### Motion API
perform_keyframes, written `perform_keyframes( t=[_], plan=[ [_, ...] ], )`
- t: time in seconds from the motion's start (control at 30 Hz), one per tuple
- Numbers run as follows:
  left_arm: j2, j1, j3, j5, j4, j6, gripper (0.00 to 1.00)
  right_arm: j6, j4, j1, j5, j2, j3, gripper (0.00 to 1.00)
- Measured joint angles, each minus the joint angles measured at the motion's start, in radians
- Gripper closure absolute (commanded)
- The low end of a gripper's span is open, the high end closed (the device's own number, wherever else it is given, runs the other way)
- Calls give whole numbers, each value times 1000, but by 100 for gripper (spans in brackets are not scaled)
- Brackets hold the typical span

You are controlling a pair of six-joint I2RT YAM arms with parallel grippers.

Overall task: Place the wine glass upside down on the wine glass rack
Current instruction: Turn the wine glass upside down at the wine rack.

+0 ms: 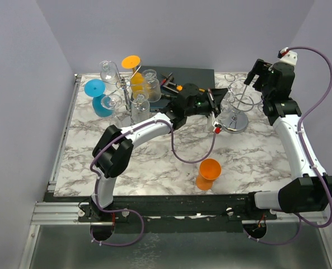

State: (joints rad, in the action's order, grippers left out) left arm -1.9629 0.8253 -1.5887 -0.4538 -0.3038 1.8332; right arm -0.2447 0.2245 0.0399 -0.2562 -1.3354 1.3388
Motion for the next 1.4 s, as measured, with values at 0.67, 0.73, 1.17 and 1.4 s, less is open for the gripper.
perform_keyframes(
  t=[0.67,0.73,1.17,1.4],
  plan=[
    [-79,1,-93,22,18,19,100,-8,-14,0,19,-2,-13,13],
    [-86,1,-102,34,25,20,100,-8,-14,0,19,-2,-13,13],
    [-91,2,-103,67,76,74,65,-8,-14,0,19,-2,-13,11],
    [-102,1,-106,85,78,84,58,-8,-14,0,19,-2,-13,11]
  ],
)
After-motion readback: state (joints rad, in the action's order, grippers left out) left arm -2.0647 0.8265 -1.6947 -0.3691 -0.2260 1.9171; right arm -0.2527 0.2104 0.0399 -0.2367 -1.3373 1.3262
